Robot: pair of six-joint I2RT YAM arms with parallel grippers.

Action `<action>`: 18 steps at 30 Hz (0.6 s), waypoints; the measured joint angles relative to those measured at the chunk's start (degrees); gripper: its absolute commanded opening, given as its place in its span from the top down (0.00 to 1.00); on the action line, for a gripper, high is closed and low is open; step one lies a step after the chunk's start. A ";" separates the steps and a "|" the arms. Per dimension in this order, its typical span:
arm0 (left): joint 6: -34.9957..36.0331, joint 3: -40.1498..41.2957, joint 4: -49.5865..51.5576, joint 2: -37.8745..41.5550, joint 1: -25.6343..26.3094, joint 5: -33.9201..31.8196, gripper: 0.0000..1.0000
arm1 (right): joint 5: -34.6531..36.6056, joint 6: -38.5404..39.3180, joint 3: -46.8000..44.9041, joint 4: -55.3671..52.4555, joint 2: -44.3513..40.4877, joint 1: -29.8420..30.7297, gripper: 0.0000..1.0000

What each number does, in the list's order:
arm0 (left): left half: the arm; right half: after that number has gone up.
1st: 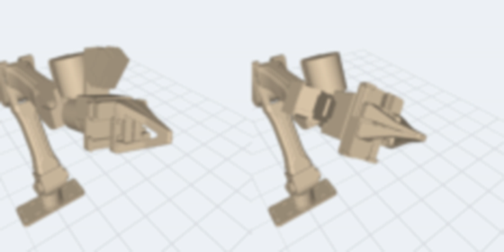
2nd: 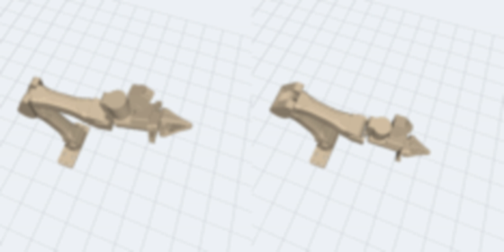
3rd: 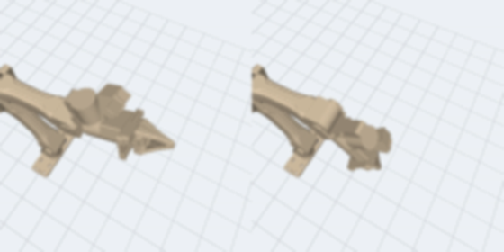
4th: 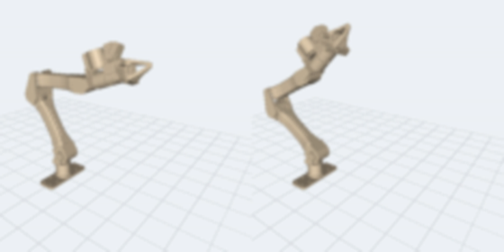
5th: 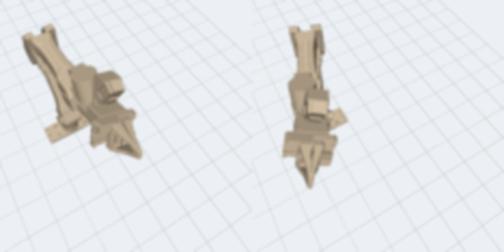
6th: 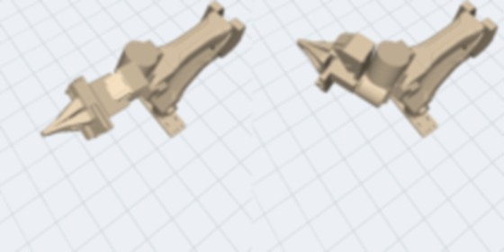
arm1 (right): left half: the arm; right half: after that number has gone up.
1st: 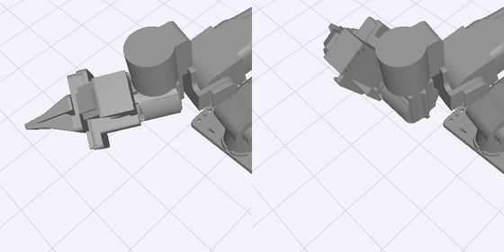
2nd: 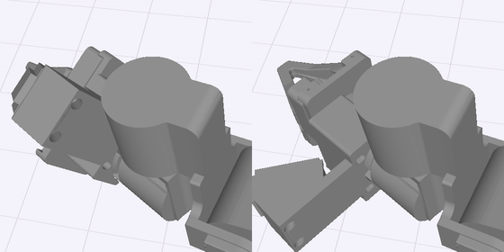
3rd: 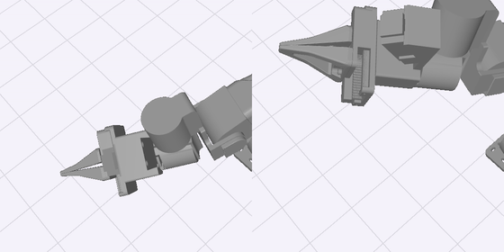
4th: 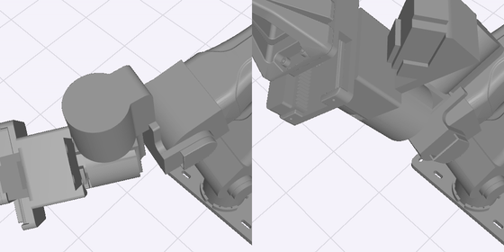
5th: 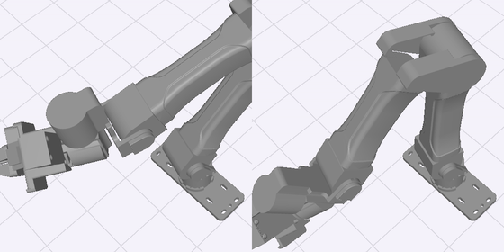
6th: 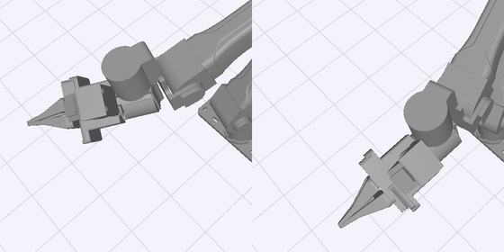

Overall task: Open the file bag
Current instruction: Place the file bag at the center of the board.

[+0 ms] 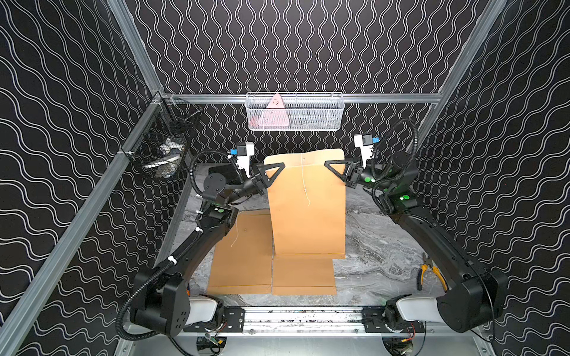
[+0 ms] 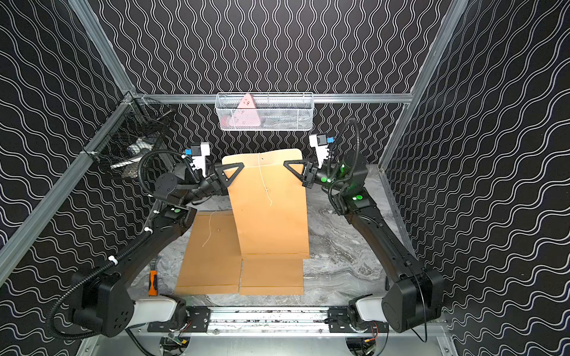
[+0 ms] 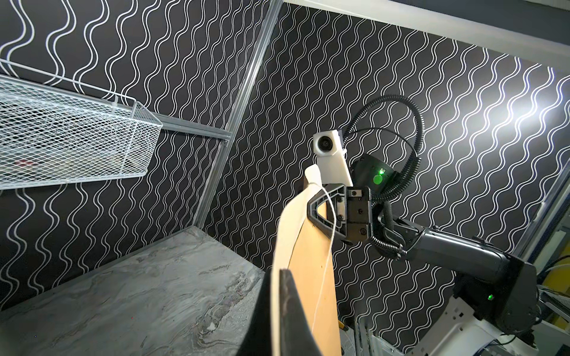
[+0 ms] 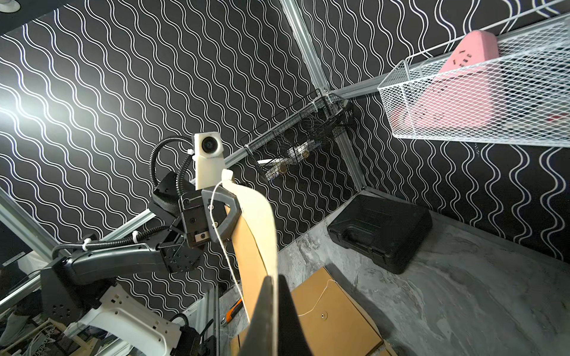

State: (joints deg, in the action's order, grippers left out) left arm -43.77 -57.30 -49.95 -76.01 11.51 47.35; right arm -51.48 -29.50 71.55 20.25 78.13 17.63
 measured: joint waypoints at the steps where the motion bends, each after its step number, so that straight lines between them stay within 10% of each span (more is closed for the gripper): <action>1: -0.04 0.00 -0.20 0.00 -0.07 -0.15 1.00 | -0.17 0.02 -0.09 -0.04 -0.02 0.00 0.80; 7: -0.44 -1.27 -0.11 1.03 -0.52 -1.25 1.00 | -0.42 0.04 -1.18 -0.15 -0.52 0.00 0.62; 18: -0.42 -3.87 0.61 2.16 -1.49 -3.30 1.00 | -1.55 0.66 -5.51 -1.53 -1.88 0.11 0.56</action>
State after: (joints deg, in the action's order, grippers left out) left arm -44.18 -61.17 -49.34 -73.84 10.02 44.05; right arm -53.04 -28.84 66.04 18.72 76.25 17.74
